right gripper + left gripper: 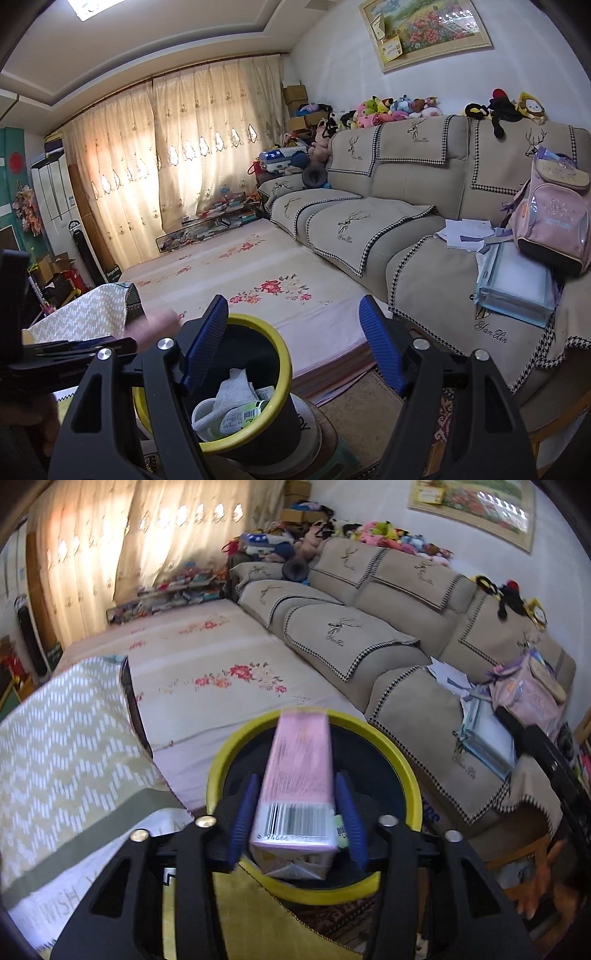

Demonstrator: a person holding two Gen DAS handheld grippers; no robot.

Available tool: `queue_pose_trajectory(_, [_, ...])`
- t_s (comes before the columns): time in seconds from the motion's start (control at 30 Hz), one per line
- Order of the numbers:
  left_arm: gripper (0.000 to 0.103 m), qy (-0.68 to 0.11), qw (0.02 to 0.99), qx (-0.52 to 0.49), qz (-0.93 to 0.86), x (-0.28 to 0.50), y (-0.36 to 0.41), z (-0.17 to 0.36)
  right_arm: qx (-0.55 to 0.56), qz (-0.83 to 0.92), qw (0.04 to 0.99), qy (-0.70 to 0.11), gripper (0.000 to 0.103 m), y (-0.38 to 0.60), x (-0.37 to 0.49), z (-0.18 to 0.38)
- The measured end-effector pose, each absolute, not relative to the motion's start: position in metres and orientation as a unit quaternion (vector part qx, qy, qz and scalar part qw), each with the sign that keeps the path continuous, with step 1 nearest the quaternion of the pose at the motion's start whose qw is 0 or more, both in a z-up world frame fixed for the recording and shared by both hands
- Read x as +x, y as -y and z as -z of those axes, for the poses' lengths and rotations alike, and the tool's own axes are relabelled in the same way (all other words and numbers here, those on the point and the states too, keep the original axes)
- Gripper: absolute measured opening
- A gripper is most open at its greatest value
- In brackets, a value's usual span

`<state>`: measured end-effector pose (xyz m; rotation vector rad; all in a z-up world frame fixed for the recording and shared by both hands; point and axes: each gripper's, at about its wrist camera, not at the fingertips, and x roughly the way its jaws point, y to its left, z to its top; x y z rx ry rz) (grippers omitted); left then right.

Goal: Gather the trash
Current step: 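Carry the pink carton over the yellow bin and open the left gripper, then reach the right gripper to the white paper cup and grasp it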

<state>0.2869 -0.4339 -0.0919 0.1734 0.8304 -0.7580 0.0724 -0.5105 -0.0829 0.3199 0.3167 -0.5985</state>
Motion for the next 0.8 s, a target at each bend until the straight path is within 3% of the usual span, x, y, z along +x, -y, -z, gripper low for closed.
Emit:
queue_pose_trajectory(0.1, [0.066, -0.372, 0.856, 0.063, 0.353, 0.284, 0.412, 0.085, 0.155, 0.286, 0.932, -0.162, 0.070, 0.509, 0.078, 0.085])
queue_pose_trajectory(0.27, [0.071, -0.321, 0.885, 0.036, 0.335, 0.276, 0.344, 0.061, 0.153, 0.265, 0.936, -0.175, 0.070, 0.494, 0.092, 0.088])
queue_pose_trajectory(0.6, [0.090, -0.239, 0.956, -0.006, 0.171, 0.261, 0.146, 0.023, 0.117, 0.196, 0.954, -0.197, 0.070, 0.429, 0.133, 0.078])
queue_pose_trajectory(0.8, [0.092, -0.237, 0.970, -0.036, 0.038, 0.275, 0.031, 0.029, 0.093, 0.129, 0.964, -0.213, 0.071, 0.376, 0.168, 0.067])
